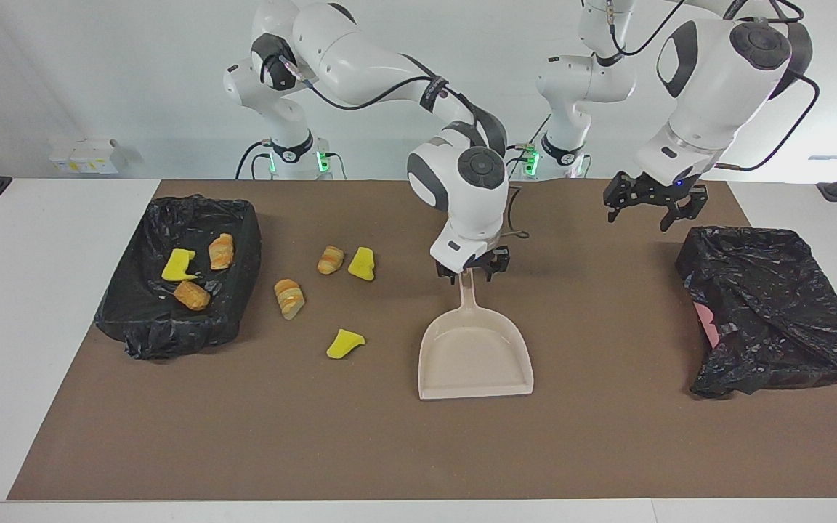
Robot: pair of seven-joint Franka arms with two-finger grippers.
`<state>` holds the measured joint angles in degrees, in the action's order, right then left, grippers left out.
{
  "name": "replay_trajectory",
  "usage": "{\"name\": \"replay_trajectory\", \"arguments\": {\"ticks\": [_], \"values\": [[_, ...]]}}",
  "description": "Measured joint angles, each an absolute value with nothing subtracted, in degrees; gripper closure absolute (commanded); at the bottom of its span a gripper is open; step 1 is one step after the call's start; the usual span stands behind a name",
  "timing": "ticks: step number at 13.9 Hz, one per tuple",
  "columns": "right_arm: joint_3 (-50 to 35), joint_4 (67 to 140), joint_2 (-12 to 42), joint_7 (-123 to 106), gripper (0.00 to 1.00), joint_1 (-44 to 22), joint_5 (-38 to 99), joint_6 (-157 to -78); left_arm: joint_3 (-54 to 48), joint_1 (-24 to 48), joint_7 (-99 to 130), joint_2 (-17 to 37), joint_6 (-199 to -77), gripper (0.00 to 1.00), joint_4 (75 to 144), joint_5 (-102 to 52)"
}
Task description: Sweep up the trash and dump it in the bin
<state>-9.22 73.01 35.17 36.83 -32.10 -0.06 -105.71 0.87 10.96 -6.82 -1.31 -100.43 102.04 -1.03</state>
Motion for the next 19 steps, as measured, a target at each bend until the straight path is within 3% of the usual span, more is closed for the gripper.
{"name": "replay_trajectory", "arguments": {"ticks": [7, 10, 16, 17, 19], "values": [[-10.9, 98.3, 15.5, 36.8, 0.2, -35.1, 5.2, -105.9, 0.7, 17.6, -4.7, 7.4, -112.4, 0.0, 103.2, -1.4], [-11.1, 108.5, 9.4, 37.7, 0.2, -39.2, 7.3, -111.1, 0.6, 21.4, 2.2, 11.4, -118.1, 0.0, 103.2, -1.4], [-11.2, 122.9, 4.8, 38.6, 0.21, -44.7, 9.1, -120.6, 0.5, 28.0, 13.5, 15.2, -123.4, 0.0, 103.2, -1.4], [-11.2, 124.8, 4.7, 39.4, 0.24, -45.7, 9.1, -123.5, 0.5, 29.3, 14.8, 15.8, -123.7, 0.0, 103.2, -1.4], [-11.3, 127.7, 4.7, 40.8, 0.42, -47.1, 9.2, -127.2, 0.5, 31.4, 17.8, 17.0, -124.2, 0.0, 103.2, -1.4]]}}
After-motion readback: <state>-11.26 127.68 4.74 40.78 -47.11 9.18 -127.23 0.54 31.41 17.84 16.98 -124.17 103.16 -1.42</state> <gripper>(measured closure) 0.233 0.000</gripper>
